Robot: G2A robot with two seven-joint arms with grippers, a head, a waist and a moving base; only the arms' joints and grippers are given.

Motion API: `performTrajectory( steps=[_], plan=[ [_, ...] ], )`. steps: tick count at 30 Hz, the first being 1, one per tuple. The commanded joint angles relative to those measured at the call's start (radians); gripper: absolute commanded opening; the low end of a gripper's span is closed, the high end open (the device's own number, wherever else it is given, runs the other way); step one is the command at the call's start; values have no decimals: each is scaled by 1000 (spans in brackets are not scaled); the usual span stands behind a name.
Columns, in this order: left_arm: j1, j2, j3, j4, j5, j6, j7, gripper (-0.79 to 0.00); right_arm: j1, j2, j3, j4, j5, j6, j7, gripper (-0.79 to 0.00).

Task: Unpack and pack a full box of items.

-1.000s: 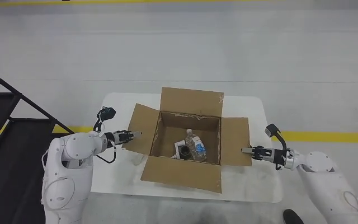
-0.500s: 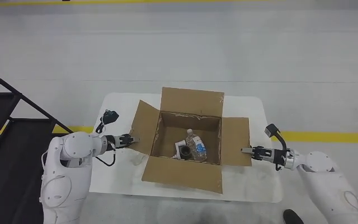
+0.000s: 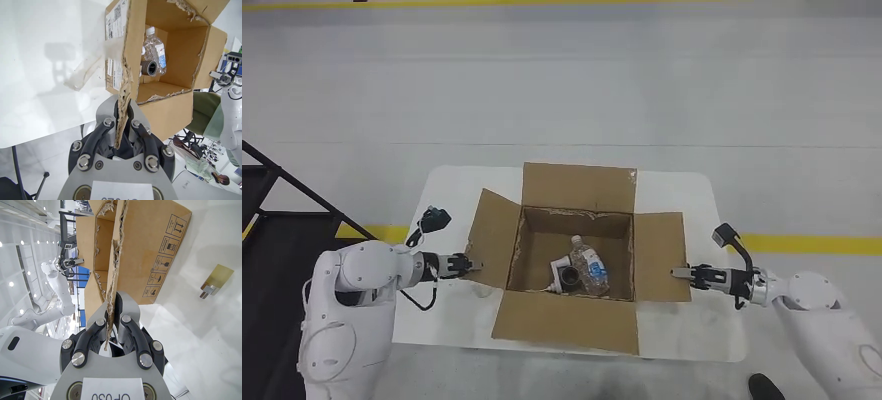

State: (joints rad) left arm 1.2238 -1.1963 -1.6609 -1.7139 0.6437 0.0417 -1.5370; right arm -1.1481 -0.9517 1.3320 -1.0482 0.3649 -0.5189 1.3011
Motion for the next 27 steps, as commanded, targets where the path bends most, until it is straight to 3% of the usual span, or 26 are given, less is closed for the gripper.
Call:
performTrajectory(
  steps=[1, 11, 12, 13, 14, 15, 16, 18, 19, 23, 27],
  plan=[
    [18, 8, -6, -16, -9, -2, 1, -785, -9, 3, -3, -16, 4, 2, 2, -785],
    [85, 58, -19, -87, -50, -17, 1, -785, -31, 14, -24, -65, 3, 9, 9, -785],
    [89, 63, -17, -91, -53, -22, 1, -585, -30, 16, -26, -68, 0, 9, 9, -785],
    [91, 69, -17, -95, -48, -22, 1, -237, -30, 17, -26, -68, -1, 8, 8, -785],
    [93, 72, -15, -98, -40, -23, 1, 0, -29, 17, -24, -66, -1, 8, 8, -708],
    [94, 76, -12, -102, -39, -22, 1, 0, -27, 19, -22, -62, -2, 12, 7, -443],
    [94, 80, -10, -105, -44, -22, 1, 0, -23, 20, -19, -64, -2, 14, 6, -397],
    [92, 86, -14, -113, -40, -20, 1, 0, -21, 23, -9, -73, -7, 19, -1, -46],
    [91, 89, -16, -115, -42, -19, 1, 0, -20, 25, -3, -80, -24, 26, -9, 0],
    [88, 96, -22, -119, -54, -20, 15, 0, -32, 39, 28, -146, -139, 69, -81, 0],
    [84, 101, -22, -118, -75, -18, 35, 0, -74, 57, 71, -293, -347, 170, -189, 0]
  ],
)
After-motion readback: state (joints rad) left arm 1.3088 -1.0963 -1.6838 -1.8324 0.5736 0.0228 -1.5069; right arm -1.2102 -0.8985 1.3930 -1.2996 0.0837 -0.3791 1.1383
